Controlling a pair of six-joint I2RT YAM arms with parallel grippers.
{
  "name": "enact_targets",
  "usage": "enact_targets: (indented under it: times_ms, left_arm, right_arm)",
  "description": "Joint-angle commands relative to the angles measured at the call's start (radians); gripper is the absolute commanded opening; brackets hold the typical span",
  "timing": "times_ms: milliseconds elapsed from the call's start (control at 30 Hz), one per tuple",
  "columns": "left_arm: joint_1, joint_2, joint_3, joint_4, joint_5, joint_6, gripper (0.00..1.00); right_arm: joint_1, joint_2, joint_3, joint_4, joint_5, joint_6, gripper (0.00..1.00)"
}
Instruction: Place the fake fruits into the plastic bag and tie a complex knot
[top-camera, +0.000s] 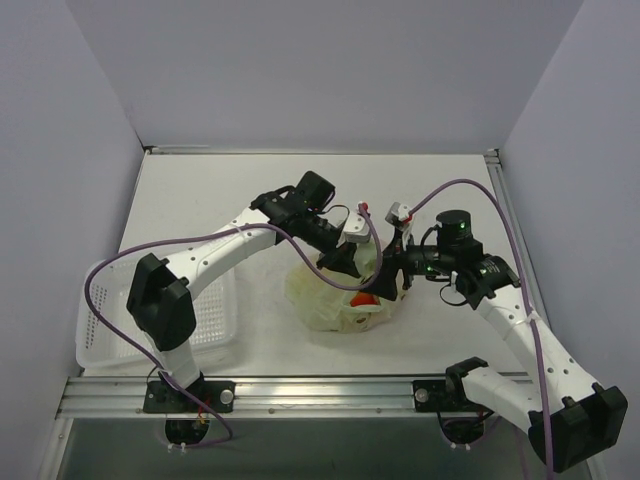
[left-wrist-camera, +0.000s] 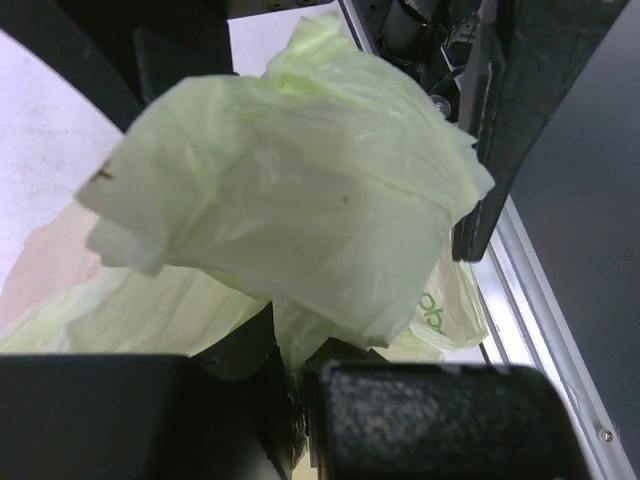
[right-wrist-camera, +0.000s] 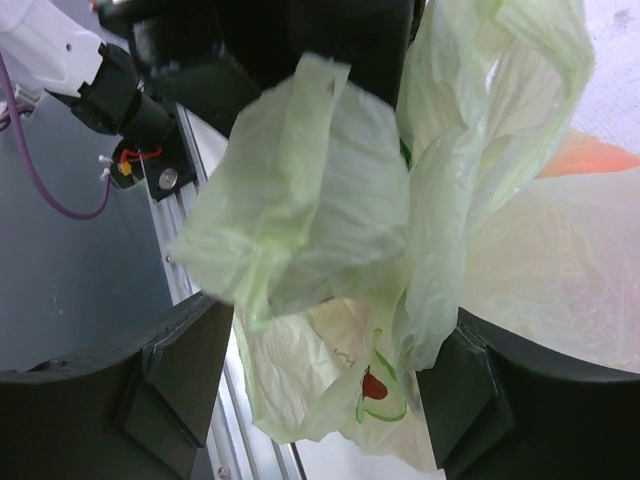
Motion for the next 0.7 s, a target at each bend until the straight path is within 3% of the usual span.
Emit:
enact_targets:
  times_ms: [0, 100, 200, 233, 300, 500, 667]
  left_arm:
    - [-0.016, 0.011, 0.056, 0.026, 0.018, -0.001, 0.14]
    - [-0.016, 0.007, 0.052, 0.026, 0.016, 0.008, 0.15]
    - [-0.016, -0.016, 0.021, 0.022, 0.010, 0.029, 0.21]
    - [-0.016, -0.022, 0.012, 0.023, 0.016, 0.028, 0.23]
    - [-0.016, -0.030, 0.007, 0.015, 0.025, 0.025, 0.32]
    - [0.071, -0.155, -0.054, -0.015, 0.056, -0.025, 0.51]
    - [0.237, -0.268, -0.102, -0.023, 0.116, -0.078, 0.55]
  right_arm:
    - [0.011, 0.013, -0.001, 0.108, 0.018, 0.063, 0.69]
    - [0.006, 0.019, 0.004, 0.110, 0.043, 0.063, 0.57]
    - [0.000, 0.019, 0.001, 0.113, 0.054, 0.064, 0.34]
    - [-0.001, 0.019, 0.001, 0.114, 0.055, 0.068, 0.19]
    - [-0.004, 0.018, -0.009, 0.131, 0.058, 0.075, 0.01]
    - [-0.033, 0.004, -0.013, 0.128, 0.035, 0.072, 0.00]
    - [-0.026, -0.005, -0.022, 0.128, -0.006, 0.031, 0.00]
